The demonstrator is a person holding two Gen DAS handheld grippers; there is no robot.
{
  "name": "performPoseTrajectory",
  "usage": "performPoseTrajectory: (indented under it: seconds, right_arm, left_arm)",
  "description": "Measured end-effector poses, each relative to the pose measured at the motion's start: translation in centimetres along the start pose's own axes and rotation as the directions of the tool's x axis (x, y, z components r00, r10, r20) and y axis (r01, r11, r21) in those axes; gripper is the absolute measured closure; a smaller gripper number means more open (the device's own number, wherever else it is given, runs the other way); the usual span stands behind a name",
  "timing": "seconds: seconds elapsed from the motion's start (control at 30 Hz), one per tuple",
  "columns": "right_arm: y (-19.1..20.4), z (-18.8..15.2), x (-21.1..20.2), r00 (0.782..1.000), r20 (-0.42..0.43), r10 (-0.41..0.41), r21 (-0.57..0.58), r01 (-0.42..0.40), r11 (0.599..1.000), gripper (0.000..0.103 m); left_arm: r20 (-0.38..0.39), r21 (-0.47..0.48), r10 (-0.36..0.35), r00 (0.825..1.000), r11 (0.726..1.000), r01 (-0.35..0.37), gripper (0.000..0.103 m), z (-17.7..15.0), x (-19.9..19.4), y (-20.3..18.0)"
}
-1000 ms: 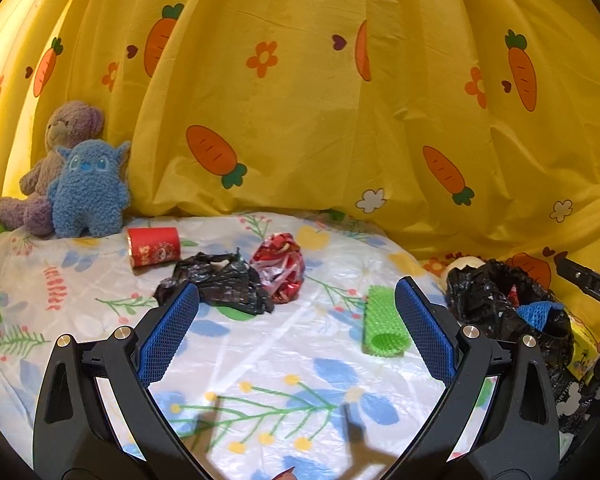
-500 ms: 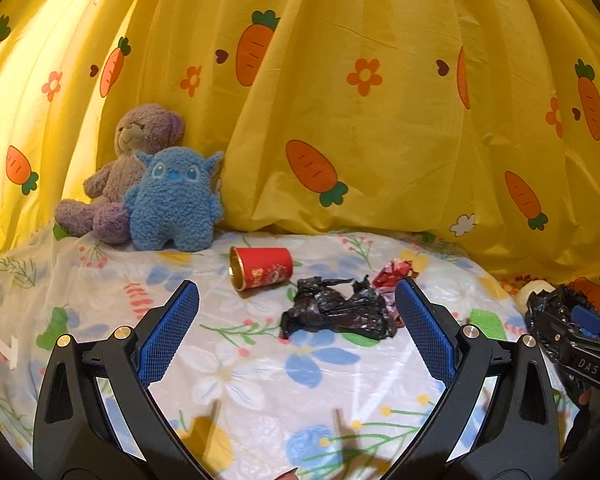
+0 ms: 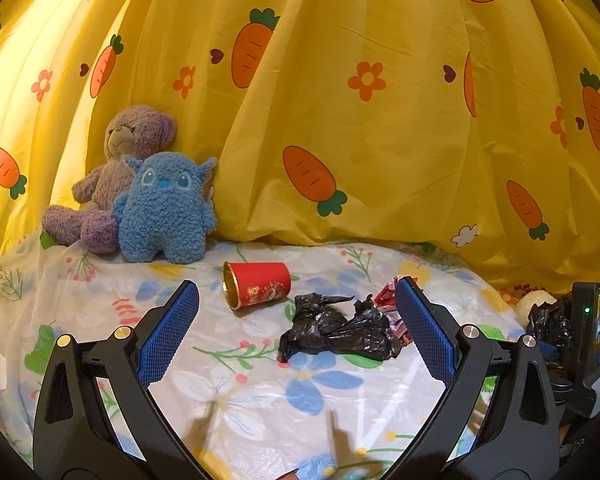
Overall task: Collect trash
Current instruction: 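Grasp the green foam mesh sleeve with the right tool while the left tool approaches the black bag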
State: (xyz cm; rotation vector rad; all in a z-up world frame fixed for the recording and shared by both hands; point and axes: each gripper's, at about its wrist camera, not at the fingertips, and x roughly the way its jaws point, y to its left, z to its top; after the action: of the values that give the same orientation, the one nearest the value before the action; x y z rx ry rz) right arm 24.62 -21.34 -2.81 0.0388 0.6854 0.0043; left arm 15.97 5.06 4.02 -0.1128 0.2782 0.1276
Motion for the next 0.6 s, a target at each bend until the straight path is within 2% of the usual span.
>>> performPoseTrajectory:
  seconds: [0.07,0.2,0.3,0.4,0.43,0.5,0.57,0.6]
  right_arm:
    - [-0.3,0.1,0.8,0.999,-0.038,0.0,0.015,0.0,1.0,0.026]
    - [-0.8,0.2,1.9,0.996,-0.09,-0.005,0.04,0.008,0.999,0.026]
    - [-0.9,0.1,2.8,0.991,-0.137,0.0,0.042,0.006,0.999,0.035]
    - [-1.0,0.0,3.6,0.983,-0.182,0.012,0.048,-0.003,0.999,0.049]
    - [-1.1,0.0,3.9,0.98,-0.197,0.021,0.052,-0.011,0.999,0.059]
    - [-1.2,-0.1,3.9,0.98,-0.198,0.03,0.054,-0.02,0.998,0.064]
    - [-1.3,-0.1,3.8,0.98,-0.195,0.042,0.052,-0.032,0.998,0.075]
    - [-1.3,-0.1,3.7,0.98,-0.192,0.044,0.053,-0.034,0.998,0.076]
  left_arm:
    - [-0.001,0.02,-0.008,1.0,1.0,0.008,0.006,0.1,0.4,-0.5]
    - [-0.01,0.033,-0.027,1.0,0.999,0.027,0.006,0.5,1.3,-1.3]
    - [-0.023,0.025,-0.056,0.998,0.998,0.057,0.006,0.6,2.1,-1.7]
    - [-0.054,0.021,-0.075,0.996,0.997,0.077,0.006,0.5,3.4,-1.8]
    - [-0.066,0.016,-0.082,0.994,0.996,0.083,0.006,0.4,3.9,-1.8]
    - [-0.088,0.013,-0.09,0.992,0.996,0.092,0.006,0.3,4.6,-1.8]
    - [-0.103,0.015,-0.1,0.99,0.995,0.102,0.007,0.0,5.1,-1.9]
    - [-0.112,0.016,-0.104,0.988,0.994,0.106,0.008,-0.1,5.4,-1.9]
